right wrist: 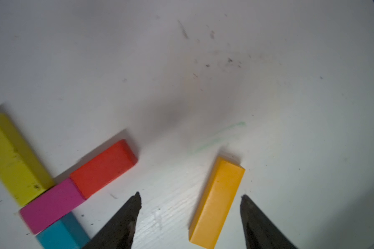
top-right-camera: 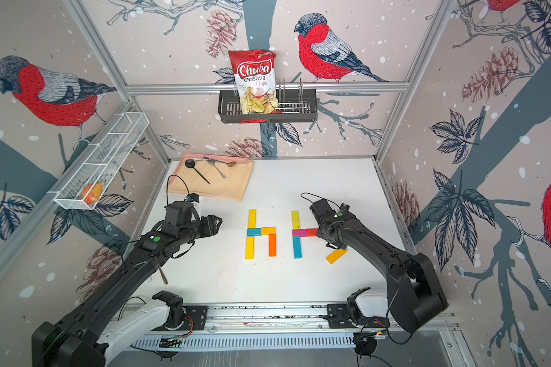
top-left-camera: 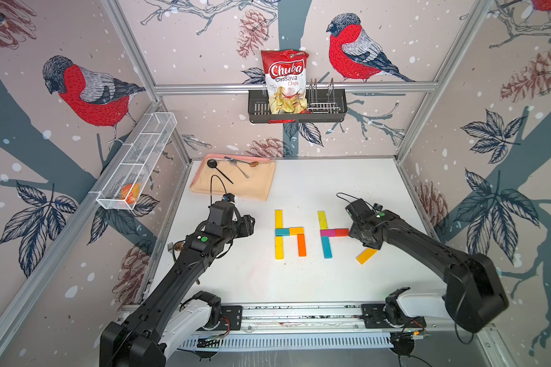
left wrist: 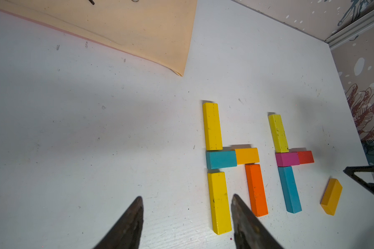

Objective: Assemble the letter h with building blocks
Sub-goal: Move the building block to the center of the board.

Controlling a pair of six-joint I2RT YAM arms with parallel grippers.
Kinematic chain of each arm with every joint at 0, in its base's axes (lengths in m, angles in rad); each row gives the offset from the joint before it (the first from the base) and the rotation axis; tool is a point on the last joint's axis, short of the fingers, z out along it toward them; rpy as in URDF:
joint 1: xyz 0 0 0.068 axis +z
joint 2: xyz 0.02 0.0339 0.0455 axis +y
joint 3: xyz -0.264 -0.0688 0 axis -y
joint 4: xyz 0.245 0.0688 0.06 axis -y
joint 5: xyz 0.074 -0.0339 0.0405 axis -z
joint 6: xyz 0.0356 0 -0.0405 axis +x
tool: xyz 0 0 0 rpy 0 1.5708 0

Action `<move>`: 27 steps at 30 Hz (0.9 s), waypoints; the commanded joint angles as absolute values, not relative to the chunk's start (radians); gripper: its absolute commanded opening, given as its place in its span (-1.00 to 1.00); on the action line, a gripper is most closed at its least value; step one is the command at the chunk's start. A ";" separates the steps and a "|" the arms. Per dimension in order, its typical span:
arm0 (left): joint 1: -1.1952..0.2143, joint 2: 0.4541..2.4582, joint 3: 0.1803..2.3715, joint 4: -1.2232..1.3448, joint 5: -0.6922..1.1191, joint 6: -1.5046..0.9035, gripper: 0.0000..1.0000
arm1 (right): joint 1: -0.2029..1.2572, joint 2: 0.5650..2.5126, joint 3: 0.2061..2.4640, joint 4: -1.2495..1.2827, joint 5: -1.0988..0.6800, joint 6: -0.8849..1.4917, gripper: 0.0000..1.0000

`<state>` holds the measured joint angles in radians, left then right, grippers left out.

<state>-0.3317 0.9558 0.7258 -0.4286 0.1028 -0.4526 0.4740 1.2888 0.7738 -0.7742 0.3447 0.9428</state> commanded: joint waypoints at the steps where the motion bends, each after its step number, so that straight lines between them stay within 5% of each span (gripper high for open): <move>1: -0.330 0.951 0.723 -0.401 0.106 -0.441 0.27 | 0.405 1.258 0.697 -0.701 0.243 0.979 0.47; 9: -0.331 0.939 0.719 -0.397 0.103 -0.441 0.28 | 0.320 1.305 0.671 -0.623 0.130 0.901 0.28; 15: -0.331 0.942 0.719 -0.396 0.104 -0.440 0.28 | 0.330 1.358 0.637 -0.620 0.153 0.893 -0.18; 21: -0.331 0.947 0.720 -0.397 0.106 -0.440 0.28 | 0.488 1.413 0.703 -0.706 0.253 0.900 -0.47; 27: -0.331 0.939 0.719 -0.397 0.103 -0.443 0.28 | 0.662 1.493 0.776 -0.778 0.285 0.830 -0.50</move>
<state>-0.3317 0.9413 0.7193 -0.4278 0.1047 -0.4522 0.6220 1.4685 0.7563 -0.7189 0.2550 0.8860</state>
